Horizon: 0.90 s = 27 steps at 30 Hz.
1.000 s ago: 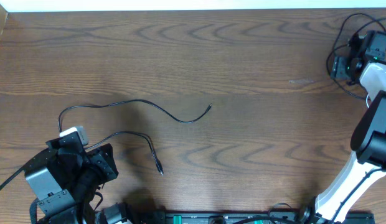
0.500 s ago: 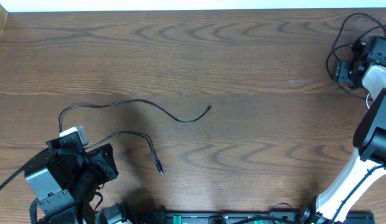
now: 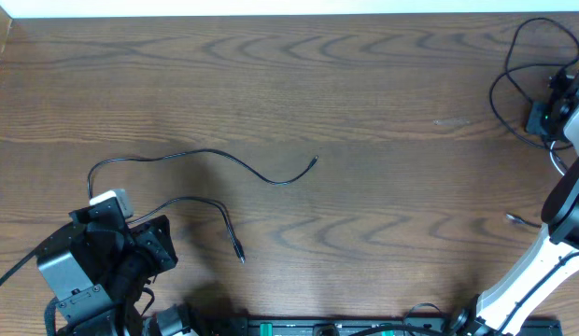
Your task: Untangle cables
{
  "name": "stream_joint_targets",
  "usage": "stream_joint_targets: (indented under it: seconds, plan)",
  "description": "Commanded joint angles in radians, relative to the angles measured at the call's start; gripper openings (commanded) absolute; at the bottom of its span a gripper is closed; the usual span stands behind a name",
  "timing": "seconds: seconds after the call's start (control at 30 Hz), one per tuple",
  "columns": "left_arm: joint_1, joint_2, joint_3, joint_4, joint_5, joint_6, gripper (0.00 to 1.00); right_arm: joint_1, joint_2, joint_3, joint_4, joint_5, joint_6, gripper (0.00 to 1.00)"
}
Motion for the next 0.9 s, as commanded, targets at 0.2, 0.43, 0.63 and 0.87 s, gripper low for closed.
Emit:
stream_joint_targets:
  seconds: [0.2, 0.43, 0.63, 0.87]
  plan:
    - [-0.002, -0.001, -0.006, 0.001, 0.016, 0.013, 0.31, -0.006, -0.154, 0.014, 0.069, -0.053, 0.072, 0.01]
    - [-0.002, -0.001, -0.006, 0.000, 0.016, 0.013, 0.31, -0.083, -0.335, 0.014, 0.183, 0.058, 0.071, 0.01]
    - [-0.002, -0.001, -0.006, 0.000, 0.016, 0.013, 0.31, -0.215, -0.401, 0.014, 0.195, 0.125, 0.254, 0.01]
    - [-0.002, -0.001, -0.006, 0.000, 0.017, 0.013, 0.31, -0.353, -0.367, 0.014, 0.168, -0.161, 0.435, 0.99]
